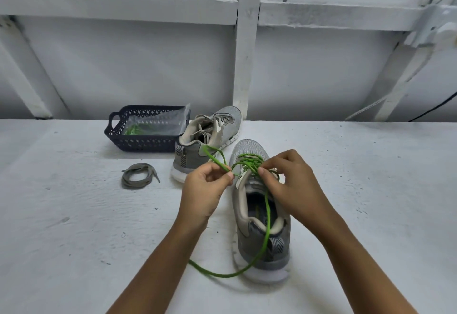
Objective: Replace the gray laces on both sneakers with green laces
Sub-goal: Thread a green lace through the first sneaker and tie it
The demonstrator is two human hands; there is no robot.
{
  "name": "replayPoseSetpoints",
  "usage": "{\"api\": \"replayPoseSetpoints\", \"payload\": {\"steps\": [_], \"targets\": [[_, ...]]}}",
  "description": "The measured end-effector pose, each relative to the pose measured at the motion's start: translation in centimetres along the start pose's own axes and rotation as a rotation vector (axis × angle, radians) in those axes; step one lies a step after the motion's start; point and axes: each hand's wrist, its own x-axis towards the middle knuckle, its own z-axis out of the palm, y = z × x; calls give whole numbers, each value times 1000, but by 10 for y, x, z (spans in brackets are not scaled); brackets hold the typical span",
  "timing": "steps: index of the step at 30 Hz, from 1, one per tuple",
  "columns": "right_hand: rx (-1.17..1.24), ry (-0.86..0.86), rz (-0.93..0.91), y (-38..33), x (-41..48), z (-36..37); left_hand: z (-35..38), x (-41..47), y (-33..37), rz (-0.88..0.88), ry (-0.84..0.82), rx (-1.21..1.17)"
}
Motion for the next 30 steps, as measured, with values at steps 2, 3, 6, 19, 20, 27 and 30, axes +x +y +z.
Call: {"api": "replayPoseSetpoints", "payload": {"steps": [2, 3, 6, 19, 20, 27, 30], "targets": [[8, 5, 11, 3, -4, 1, 0, 1, -1, 45, -1, 62], [16, 7, 10, 5, -6, 2, -1, 1, -1, 62, -4, 84], [47, -4, -16, 7, -11, 5, -1, 2, -1, 99, -14, 147], [-73, -191, 31, 4, -1, 9, 6, -1, -9, 132, 4, 251], [-73, -192, 33, 4, 0, 10, 6, -2, -8, 152, -5, 278], [24, -124, 34, 6, 1, 15, 9, -14, -11, 319, -53, 456], [68, -93, 24, 9, -3, 13, 9, -15, -15, 309, -39, 473]]}}
